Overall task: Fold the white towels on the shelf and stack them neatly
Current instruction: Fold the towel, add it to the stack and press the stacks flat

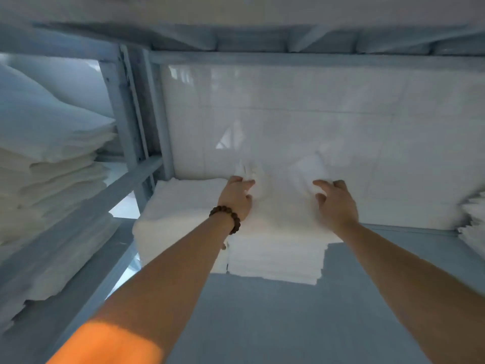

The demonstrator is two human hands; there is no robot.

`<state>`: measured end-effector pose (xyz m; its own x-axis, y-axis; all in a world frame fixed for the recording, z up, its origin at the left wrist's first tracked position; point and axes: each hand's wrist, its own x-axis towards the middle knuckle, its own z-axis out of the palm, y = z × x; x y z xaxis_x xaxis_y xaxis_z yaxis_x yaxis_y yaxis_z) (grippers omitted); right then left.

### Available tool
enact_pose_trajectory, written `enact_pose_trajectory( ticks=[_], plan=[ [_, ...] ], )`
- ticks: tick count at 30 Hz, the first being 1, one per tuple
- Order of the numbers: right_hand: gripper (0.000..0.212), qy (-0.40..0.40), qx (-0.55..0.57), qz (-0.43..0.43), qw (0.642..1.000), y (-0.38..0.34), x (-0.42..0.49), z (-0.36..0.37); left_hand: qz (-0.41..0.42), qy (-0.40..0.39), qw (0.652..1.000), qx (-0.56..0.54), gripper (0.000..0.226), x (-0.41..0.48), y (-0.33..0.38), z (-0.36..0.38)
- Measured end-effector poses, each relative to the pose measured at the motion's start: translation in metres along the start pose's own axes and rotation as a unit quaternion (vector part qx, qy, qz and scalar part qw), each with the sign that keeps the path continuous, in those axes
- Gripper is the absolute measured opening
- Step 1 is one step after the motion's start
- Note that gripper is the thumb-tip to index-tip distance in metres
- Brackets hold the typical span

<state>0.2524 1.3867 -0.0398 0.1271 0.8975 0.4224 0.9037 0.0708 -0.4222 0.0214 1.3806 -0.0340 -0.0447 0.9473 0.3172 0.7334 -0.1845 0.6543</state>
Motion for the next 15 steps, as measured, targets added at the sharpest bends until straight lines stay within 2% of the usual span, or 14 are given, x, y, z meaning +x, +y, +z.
enact_pose_trajectory(
  ticks=[4, 7, 11, 15],
  plan=[
    [0.035, -0.023, -0.016, 0.002, 1.000, 0.008, 0.044, 0.024, -0.022, -0.007, 1.000, 0.000, 0.042, 0.041, -0.010, 0.017],
    [0.036, -0.038, 0.016, 0.036, 0.998, 0.016, 0.060, 0.048, -0.034, -0.034, 0.999, 0.013, 0.042, 0.059, -0.024, 0.029],
    [0.034, -0.088, 0.006, 0.043, 0.995, 0.030, 0.059, 0.083, -0.029, -0.080, 0.988, 0.132, 0.040, 0.064, -0.040, 0.049],
    [0.037, -0.141, -0.012, 0.038, 0.989, 0.045, 0.056, 0.090, 0.005, -0.079, 0.973, 0.218, 0.033, 0.055, -0.047, 0.066]
  ],
)
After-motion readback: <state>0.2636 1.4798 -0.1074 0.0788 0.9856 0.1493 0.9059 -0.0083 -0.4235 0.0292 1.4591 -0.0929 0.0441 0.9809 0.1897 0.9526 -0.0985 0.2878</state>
